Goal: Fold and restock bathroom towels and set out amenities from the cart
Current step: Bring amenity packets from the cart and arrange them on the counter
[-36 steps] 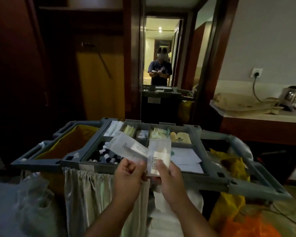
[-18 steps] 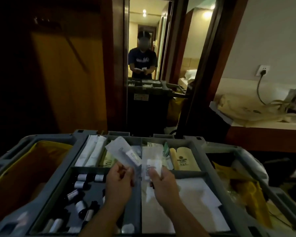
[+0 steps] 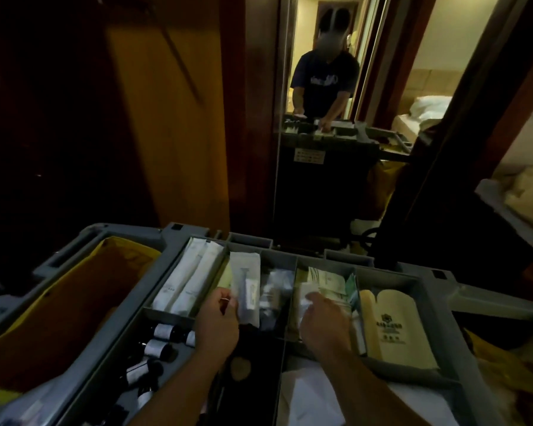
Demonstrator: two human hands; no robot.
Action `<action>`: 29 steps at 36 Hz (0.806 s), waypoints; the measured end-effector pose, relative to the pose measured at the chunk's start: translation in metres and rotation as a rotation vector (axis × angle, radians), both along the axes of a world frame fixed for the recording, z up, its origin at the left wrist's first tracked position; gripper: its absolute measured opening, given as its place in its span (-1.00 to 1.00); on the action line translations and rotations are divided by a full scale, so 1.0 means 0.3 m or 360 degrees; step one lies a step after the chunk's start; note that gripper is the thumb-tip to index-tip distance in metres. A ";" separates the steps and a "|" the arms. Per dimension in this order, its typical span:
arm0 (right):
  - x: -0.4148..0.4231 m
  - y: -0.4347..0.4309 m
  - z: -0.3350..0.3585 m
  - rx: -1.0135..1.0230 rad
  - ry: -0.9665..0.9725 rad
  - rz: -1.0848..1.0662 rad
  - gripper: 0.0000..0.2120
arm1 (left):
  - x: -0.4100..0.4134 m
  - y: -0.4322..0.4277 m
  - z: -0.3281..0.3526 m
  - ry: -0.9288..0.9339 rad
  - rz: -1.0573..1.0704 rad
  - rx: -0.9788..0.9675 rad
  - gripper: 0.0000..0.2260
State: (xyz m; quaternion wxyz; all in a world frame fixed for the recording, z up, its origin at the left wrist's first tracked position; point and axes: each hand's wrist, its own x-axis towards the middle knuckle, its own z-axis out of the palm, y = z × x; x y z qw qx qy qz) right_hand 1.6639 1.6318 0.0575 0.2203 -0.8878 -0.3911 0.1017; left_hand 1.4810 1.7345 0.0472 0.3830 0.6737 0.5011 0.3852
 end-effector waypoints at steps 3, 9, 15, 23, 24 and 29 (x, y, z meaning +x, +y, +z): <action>0.008 0.036 -0.013 -0.0304 -0.0177 -0.0001 -0.64 | 0.027 0.045 -0.031 0.0104 0.0010 0.0012 -0.77; 0.018 0.048 -0.046 -0.0298 -0.0188 -0.0071 -0.62 | 0.113 0.076 -0.047 0.0359 -0.0100 0.0057 -0.79; 0.021 0.044 -0.039 -0.0309 -0.0216 -0.0055 -0.62 | 0.192 0.102 -0.039 0.0805 -0.0153 0.0200 -0.85; 0.025 0.045 -0.054 -0.0236 -0.0217 -0.0078 -0.63 | 0.215 0.076 -0.042 0.1057 -0.0134 0.0296 -0.81; 0.025 0.046 -0.054 -0.0232 -0.0228 -0.0074 -0.64 | 0.215 0.073 -0.038 0.1079 -0.0147 0.0309 -0.82; 0.024 0.044 -0.059 -0.0220 -0.0244 -0.0078 -0.65 | 0.219 0.069 -0.031 0.1244 -0.0250 0.0349 -0.78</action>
